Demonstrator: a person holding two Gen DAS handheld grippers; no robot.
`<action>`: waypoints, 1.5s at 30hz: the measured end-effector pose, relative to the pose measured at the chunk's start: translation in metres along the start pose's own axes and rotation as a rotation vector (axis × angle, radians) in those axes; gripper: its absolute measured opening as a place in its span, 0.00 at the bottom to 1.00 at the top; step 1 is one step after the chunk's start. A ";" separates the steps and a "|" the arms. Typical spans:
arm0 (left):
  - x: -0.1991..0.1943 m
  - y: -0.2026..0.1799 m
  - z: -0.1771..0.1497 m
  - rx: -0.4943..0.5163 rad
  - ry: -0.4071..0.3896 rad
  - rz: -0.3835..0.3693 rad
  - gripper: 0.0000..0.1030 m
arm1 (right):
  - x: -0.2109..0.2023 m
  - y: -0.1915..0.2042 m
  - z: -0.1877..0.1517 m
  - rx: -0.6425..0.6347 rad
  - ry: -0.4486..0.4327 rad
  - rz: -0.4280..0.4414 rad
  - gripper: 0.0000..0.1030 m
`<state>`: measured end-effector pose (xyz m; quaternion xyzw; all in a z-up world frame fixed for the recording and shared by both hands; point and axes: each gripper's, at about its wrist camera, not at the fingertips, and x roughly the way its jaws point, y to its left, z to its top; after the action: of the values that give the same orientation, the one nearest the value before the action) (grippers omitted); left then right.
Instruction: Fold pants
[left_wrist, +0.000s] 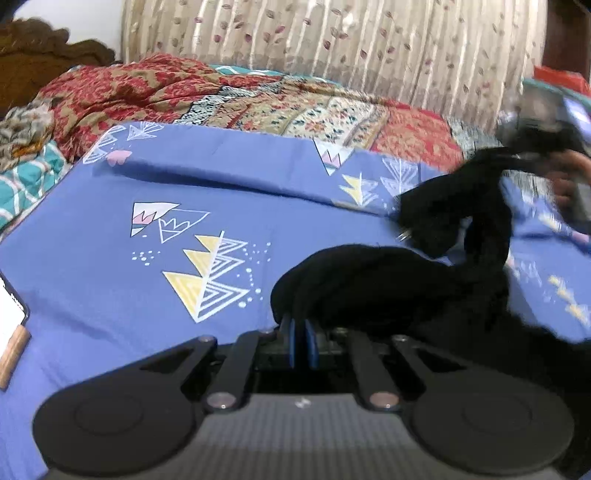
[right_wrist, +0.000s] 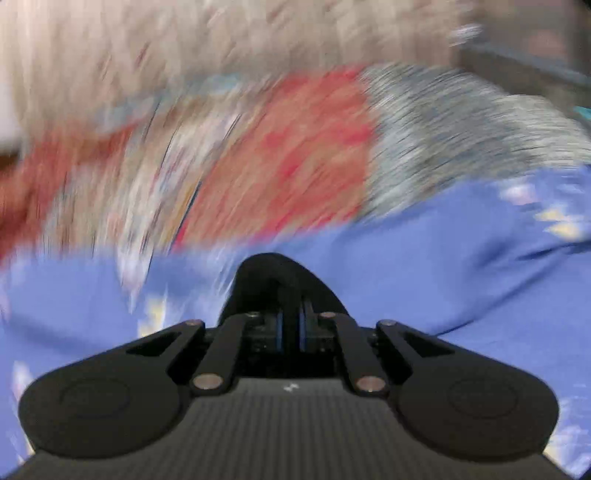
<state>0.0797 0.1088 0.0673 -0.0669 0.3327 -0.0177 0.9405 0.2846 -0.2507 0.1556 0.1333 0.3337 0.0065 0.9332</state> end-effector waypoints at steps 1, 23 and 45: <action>-0.003 0.001 0.001 -0.017 -0.009 -0.005 0.07 | -0.023 -0.023 0.011 0.052 -0.044 -0.014 0.10; -0.048 0.003 -0.033 -0.057 0.018 0.014 0.07 | -0.239 -0.299 -0.191 0.598 0.015 -0.368 0.18; -0.043 0.009 0.009 -0.188 0.018 0.047 0.07 | -0.205 -0.400 -0.161 0.772 -0.072 -0.356 0.43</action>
<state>0.0514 0.1222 0.1000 -0.1467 0.3428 0.0350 0.9272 -0.0059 -0.6177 0.0622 0.4134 0.2964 -0.2847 0.8125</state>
